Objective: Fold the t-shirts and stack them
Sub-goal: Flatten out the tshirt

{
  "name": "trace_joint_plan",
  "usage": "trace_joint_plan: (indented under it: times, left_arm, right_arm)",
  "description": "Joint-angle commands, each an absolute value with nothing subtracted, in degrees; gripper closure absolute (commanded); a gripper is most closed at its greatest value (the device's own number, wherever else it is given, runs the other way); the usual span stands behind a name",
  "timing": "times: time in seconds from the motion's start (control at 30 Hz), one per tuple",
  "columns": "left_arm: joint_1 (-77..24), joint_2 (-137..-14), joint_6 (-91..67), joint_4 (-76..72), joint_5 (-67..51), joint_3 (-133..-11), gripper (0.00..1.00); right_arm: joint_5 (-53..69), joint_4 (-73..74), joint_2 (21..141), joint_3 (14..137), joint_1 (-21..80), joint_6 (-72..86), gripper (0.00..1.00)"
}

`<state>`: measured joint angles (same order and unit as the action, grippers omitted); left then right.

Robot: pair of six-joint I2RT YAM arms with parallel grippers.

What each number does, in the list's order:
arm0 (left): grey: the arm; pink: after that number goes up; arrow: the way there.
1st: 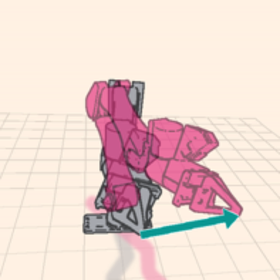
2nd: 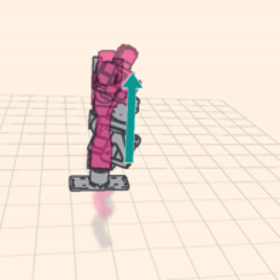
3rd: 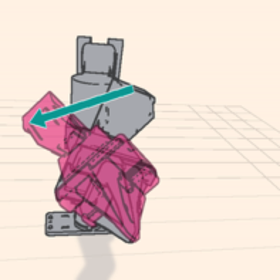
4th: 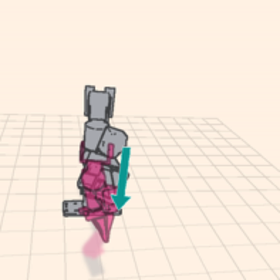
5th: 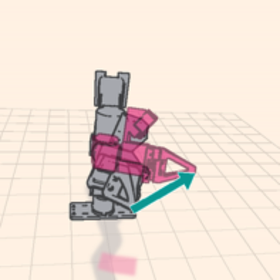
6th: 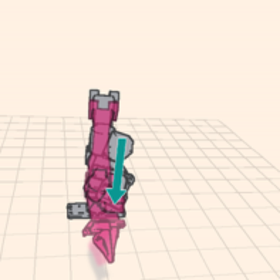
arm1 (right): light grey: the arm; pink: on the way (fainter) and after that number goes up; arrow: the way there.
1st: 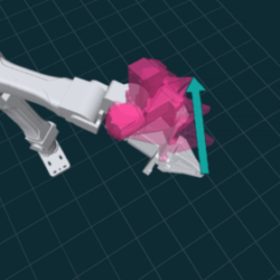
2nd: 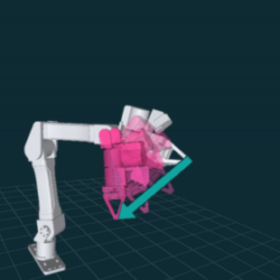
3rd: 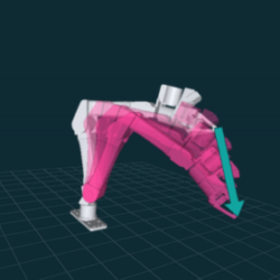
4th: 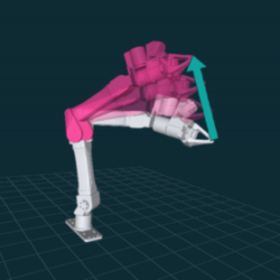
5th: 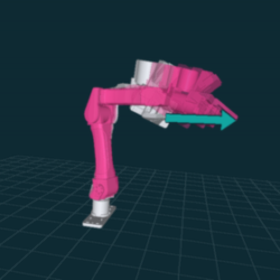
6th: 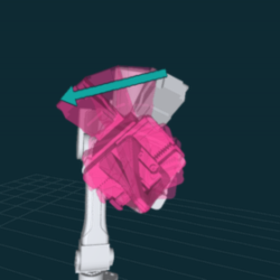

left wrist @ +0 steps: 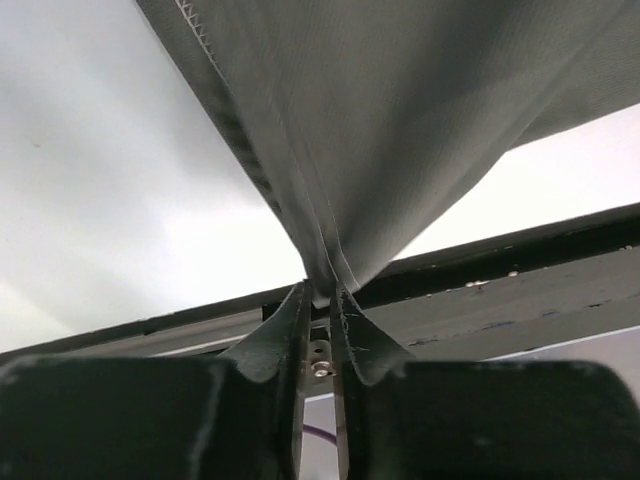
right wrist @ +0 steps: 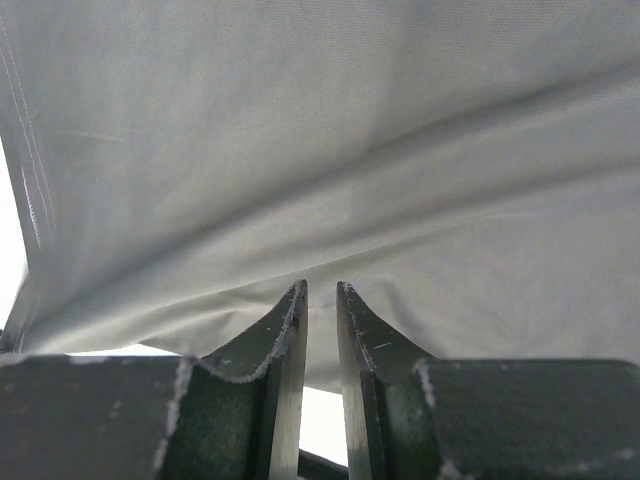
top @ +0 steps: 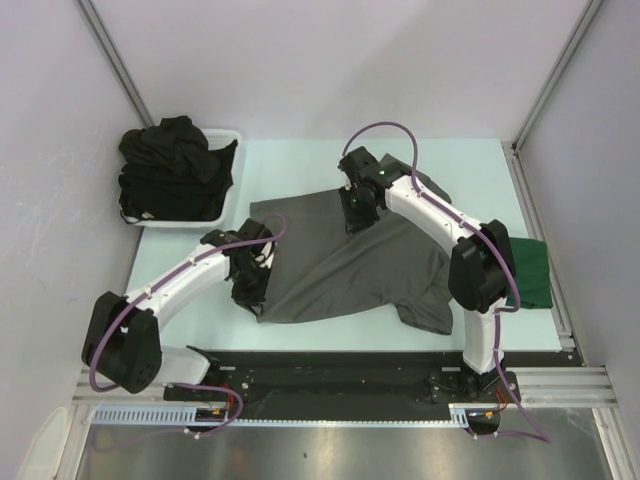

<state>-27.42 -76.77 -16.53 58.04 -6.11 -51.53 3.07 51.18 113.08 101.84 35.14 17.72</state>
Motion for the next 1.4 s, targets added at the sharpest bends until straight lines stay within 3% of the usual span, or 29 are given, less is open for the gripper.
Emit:
trace_joint_plan:
  times: [0.0,0.5,0.67,0.87,0.97,1.0,1.07,1.27,1.3,1.33,1.37]
  left_arm:
    - [-27.9,-77.3,-17.8,58.8,-3.9,-52.9,0.78]
    - [-28.2,-85.9,-19.8,52.7,-3.9,-66.7,0.75]
    - [-29.7,-88.6,-20.7,49.6,-3.7,-66.4,0.78]
    - [-31.0,-79.5,-21.8,43.4,-3.1,-64.1,0.73]
    - [-31.0,-72.4,-22.3,41.2,-0.2,-63.7,0.65]
    - [-31.0,-70.9,-22.7,41.2,-0.1,-64.4,0.52]
    - [-31.1,-68.8,-22.3,42.4,4.0,-65.9,0.51]
    - [-31.1,-61.6,-21.6,38.0,3.9,-67.6,0.42]
    - [-31.1,-60.7,-21.8,36.8,3.5,-68.4,0.34]
    - [-31.1,-59.9,-21.8,35.7,3.4,-69.1,0.25]
    - [-31.1,-59.4,-21.7,34.2,3.4,-70.0,0.15]
  right_arm:
    - [3.3,51.6,111.7,102.8,34.7,16.8,0.77]
    - [1.0,56.0,108.9,101.4,33.2,14.6,0.78]
    - [-5.8,56.8,102.3,96.3,33.0,15.3,0.78]
    - [-11.6,57.1,88.1,86.9,32.9,19.0,0.74]
    - [-18.3,58.0,82.1,80.7,33.3,20.9,0.75]
    - [-21.3,58.5,78.3,78.6,33.9,21.4,0.75]
    - [-31.1,59.1,73.8,76.8,36.3,22.3,0.74]
    - [-36.6,49.8,62.6,73.4,37.4,15.9,0.55]
    - [-36.9,48.9,62.5,73.6,37.4,15.2,0.54]
    - [-38.0,48.1,63.1,73.8,37.4,14.9,0.32]
    - [-38.3,47.7,63.5,74.7,37.4,14.8,0.27]
